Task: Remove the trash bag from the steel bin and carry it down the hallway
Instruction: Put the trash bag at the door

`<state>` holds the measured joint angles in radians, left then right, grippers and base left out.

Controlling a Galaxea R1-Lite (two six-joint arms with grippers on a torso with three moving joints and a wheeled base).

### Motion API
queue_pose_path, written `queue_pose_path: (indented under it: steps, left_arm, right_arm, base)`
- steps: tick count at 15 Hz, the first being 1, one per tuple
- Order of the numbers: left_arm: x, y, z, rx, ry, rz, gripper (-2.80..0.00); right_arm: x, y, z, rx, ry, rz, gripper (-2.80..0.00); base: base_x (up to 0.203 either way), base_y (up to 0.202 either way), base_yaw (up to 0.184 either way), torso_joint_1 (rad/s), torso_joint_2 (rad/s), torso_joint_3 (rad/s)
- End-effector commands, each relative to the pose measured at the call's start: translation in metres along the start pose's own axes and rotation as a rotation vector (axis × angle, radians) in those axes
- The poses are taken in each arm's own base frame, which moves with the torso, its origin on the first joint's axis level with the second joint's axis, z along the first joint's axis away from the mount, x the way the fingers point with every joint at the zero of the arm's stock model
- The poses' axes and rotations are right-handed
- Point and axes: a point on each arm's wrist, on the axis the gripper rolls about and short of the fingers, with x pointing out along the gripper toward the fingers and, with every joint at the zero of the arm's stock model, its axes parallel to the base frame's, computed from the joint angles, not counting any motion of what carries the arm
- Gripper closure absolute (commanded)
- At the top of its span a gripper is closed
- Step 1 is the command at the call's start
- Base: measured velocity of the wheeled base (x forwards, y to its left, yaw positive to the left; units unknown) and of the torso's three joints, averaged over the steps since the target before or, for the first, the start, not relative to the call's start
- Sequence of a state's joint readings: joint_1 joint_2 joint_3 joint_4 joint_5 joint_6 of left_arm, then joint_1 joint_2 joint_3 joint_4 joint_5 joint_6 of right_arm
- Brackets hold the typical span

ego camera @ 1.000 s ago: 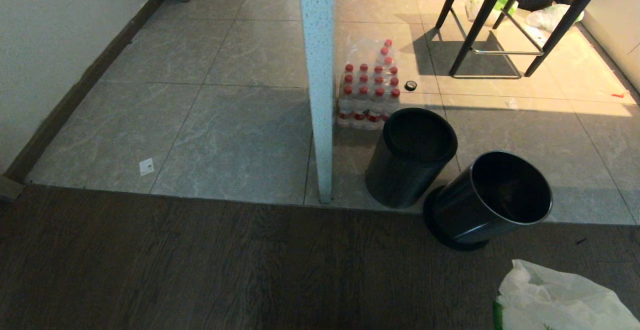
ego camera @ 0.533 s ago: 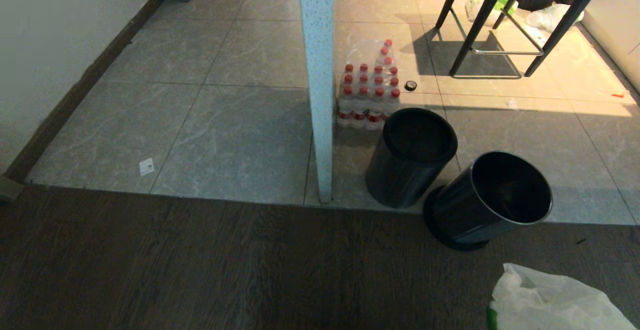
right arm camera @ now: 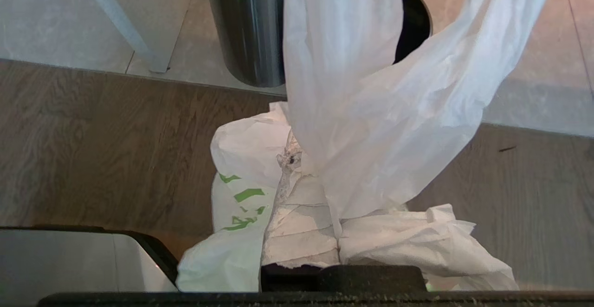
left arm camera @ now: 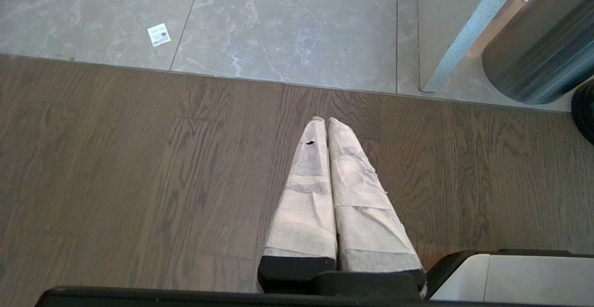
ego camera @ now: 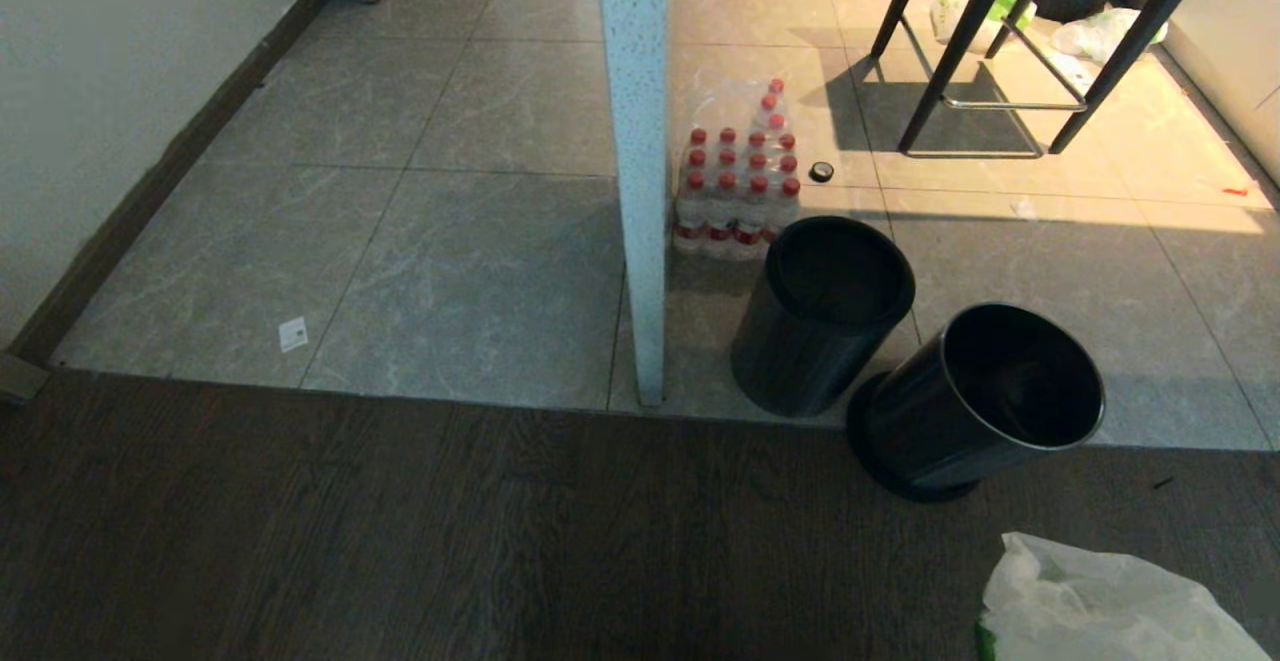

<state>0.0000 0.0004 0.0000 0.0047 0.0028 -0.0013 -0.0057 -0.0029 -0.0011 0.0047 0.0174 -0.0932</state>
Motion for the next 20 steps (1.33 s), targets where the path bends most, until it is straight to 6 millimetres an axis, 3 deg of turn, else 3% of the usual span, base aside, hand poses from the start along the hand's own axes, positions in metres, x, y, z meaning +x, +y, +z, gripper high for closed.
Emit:
queue_pose_path:
  steps: [1,10,14,20]
  left_arm:
    - [0.0000,0.0000,0.0000,0.000,-0.001,0.000,0.00]
    - [0.0000,0.0000,0.0000,0.000,-0.001,0.000,0.00]
    - [0.0000,0.0000,0.0000,0.000,-0.001,0.000,0.00]
    - [0.0000,0.0000,0.0000,0.000,-0.001,0.000,0.00]
  right_arm:
    - [0.0002,0.0000,0.0000,-0.009,0.000,0.001,0.00]
    - [0.0002,-0.0001,-0.0004,0.073,0.004,-0.008,0.00]
    - [0.0002,0.0000,-0.0001,-0.011,0.001,0.001,0.00]
    - [0.0002,0.0000,-0.0006,0.028,0.006,-0.003,0.00]
  base:
    - [0.000,0.000,0.000,0.000,0.00,0.000]
    - [0.000,0.000,0.000,0.000,0.00,0.000]
    - [0.000,0.000,0.000,0.000,0.00,0.000]
    - [0.000,0.000,0.000,0.000,0.00,0.000]
